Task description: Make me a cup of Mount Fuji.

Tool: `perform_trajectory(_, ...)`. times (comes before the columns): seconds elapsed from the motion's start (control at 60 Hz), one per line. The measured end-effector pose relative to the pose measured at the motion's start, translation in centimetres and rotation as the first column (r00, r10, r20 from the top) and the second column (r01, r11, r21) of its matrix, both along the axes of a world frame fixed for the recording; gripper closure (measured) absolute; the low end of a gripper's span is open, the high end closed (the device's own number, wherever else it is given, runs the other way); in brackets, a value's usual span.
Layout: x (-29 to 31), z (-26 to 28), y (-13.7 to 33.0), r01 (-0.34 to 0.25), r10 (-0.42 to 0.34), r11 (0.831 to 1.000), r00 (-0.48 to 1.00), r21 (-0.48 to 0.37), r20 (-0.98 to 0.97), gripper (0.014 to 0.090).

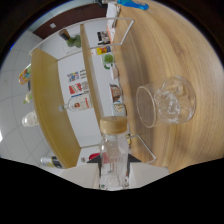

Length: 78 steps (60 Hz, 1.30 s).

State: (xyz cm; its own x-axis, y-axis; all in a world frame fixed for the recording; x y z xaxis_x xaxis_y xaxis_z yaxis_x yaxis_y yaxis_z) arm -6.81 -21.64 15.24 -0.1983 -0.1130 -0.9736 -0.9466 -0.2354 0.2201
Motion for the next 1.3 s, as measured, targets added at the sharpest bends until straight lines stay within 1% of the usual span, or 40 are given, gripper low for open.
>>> perform_trajectory(0.1, 0.5, 0.2, 0.2, 0.020, -0.020, 1.000, 0.988, 0.001, -0.150, 0.0652)
perform_trajectory(0.167, 1.4, 0.4, 0.3, 0.054, -0.053, 0.999, 0.967, -0.002, -0.247, 0.0651)
perform_trajectory(0.233, 1.7, 0.3, 0.2, 0.072, -0.071, 0.997, 0.959, -0.007, -0.276, 0.0652)
perform_trajectory(0.383, 1.5, 0.4, 0.1, 0.050, -0.051, 0.999, 0.964, -0.008, -0.262, 0.0649)
perform_trajectory(0.483, 1.1, 1.3, 0.1, 0.021, -0.020, 1.000, 0.985, 0.004, -0.170, 0.0653)
perform_trajectory(0.55, 0.8, 2.3, 0.2, 0.000, 0.000, 1.000, 1.000, 0.028, -0.005, 0.0652)
perform_trajectory(0.617, 0.7, 3.3, 0.3, -0.019, 0.005, 0.998, 0.973, 0.056, 0.229, 0.0650)
perform_trajectory(0.7, 0.3, 4.6, 0.2, -0.068, 0.011, 0.994, 0.831, 0.082, 0.556, 0.0649)
perform_trajectory(0.75, 0.1, 5.1, 0.4, -0.097, -0.004, 0.990, 0.693, 0.099, 0.721, 0.0649)
perform_trajectory(0.833, -0.5, 4.6, 0.6, -0.143, -0.020, 0.985, 0.452, 0.095, 0.892, 0.0648)
perform_trajectory(0.867, -0.6, 3.6, 0.9, -0.150, -0.028, 0.985, 0.341, 0.084, 0.940, 0.0649)
perform_trajectory(0.933, -1.5, 1.6, 1.1, -0.186, -0.003, 0.982, 0.192, 0.039, 0.981, 0.0650)
perform_trajectory(1.017, -2.2, -1.8, 1.3, -0.193, 0.036, 0.981, 0.030, -0.030, 0.999, 0.0651)
perform_trajectory(1.05, -2.5, -3.0, 1.3, -0.197, 0.051, 0.979, -0.012, -0.052, 0.999, 0.0651)
perform_trajectory(1.1, -2.6, -4.6, 1.4, -0.194, 0.073, 0.978, -0.046, -0.081, 0.996, 0.0650)
perform_trajectory(1.15, -3.2, -6.1, 1.5, -0.206, 0.099, 0.972, -0.060, -0.110, 0.993, 0.0650)
perform_trajectory(1.183, -3.2, -6.9, 1.5, -0.202, 0.113, 0.971, -0.076, -0.126, 0.991, 0.0650)
perform_trajectory(1.3, -3.6, -8.3, 1.5, -0.200, 0.133, 0.967, -0.116, -0.155, 0.984, 0.0652)
